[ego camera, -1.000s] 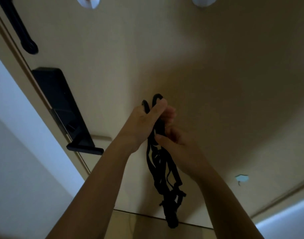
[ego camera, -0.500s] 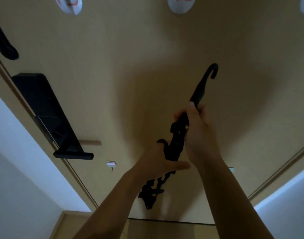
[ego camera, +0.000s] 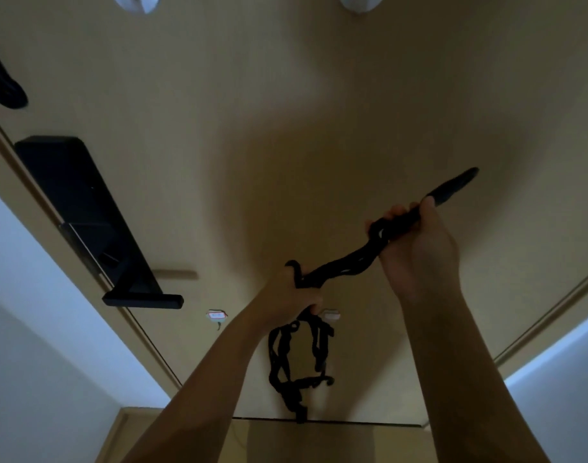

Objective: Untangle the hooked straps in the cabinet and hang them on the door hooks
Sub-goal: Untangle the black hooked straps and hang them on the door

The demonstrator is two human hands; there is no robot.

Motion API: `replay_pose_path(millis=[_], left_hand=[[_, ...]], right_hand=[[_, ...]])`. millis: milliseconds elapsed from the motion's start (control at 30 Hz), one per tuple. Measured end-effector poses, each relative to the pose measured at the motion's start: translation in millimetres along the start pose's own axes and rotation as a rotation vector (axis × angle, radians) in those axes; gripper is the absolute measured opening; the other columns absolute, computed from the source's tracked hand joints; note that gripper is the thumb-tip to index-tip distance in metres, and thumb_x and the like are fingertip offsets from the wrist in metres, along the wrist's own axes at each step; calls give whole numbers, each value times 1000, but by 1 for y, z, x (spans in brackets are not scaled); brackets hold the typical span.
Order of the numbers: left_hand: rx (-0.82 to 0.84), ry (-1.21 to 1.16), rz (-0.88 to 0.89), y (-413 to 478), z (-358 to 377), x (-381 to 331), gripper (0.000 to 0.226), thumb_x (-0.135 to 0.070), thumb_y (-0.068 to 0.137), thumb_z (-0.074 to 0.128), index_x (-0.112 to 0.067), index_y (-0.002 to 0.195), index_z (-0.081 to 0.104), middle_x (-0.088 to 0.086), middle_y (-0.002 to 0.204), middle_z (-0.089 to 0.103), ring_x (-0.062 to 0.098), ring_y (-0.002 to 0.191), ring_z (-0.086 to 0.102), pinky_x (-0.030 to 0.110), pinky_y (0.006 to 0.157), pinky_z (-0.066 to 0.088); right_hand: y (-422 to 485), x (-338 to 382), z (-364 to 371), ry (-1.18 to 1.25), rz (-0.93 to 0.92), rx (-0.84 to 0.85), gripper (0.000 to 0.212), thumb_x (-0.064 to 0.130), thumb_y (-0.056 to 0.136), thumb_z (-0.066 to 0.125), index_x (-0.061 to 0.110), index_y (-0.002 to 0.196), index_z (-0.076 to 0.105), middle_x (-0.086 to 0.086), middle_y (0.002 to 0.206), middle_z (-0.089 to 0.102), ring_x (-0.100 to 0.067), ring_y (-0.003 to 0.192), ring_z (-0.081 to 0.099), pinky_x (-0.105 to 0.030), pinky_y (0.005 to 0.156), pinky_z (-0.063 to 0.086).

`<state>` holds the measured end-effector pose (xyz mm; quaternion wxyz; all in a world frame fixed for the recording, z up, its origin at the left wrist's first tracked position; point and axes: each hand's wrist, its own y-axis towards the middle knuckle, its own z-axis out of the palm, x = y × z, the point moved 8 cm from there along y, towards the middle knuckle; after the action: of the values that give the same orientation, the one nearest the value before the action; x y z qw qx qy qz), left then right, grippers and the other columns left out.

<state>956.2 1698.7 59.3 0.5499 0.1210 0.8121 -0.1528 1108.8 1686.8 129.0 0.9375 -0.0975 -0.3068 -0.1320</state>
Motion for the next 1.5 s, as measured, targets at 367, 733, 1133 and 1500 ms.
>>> replay_pose_path(millis=[367, 733, 1133, 1500], left_hand=[[-79, 55, -17, 20, -23, -45, 14, -7, 80, 60, -9, 79, 46, -2, 54, 47, 5, 40, 46, 18, 44, 40], [4, 368, 142, 22, -54, -137, 12, -21, 81, 65, -12, 86, 60, -1, 65, 55, 11, 55, 50, 20, 48, 40], [-75, 537, 455, -5, -129, -306, 15, -11, 72, 74, -15, 84, 67, 9, 74, 67, 16, 65, 61, 31, 66, 52], [-141, 221, 702, -27, -187, -444, 12, -10, 86, 58, -18, 89, 67, -3, 69, 68, 10, 64, 58, 15, 45, 38]], right_hand=[[11, -2, -65, -1692, 11, -97, 23, 27, 91, 49, 6, 100, 50, -7, 86, 53, -18, 71, 49, -34, 67, 42], [-9, -11, 77, -1342, -320, 589, 21, 8, 93, 42, 27, 88, 49, 8, 77, 51, -7, 64, 48, -10, 54, 38], [-14, 102, 224, -1568, -591, 860, 8, 26, 89, 56, 21, 85, 62, 23, 42, 50, 5, 40, 46, -9, 44, 30], [-25, 196, 349, -1569, -878, 853, 25, 31, 96, 42, 19, 75, 47, 9, 48, 35, -4, 38, 30, -23, 43, 26]])
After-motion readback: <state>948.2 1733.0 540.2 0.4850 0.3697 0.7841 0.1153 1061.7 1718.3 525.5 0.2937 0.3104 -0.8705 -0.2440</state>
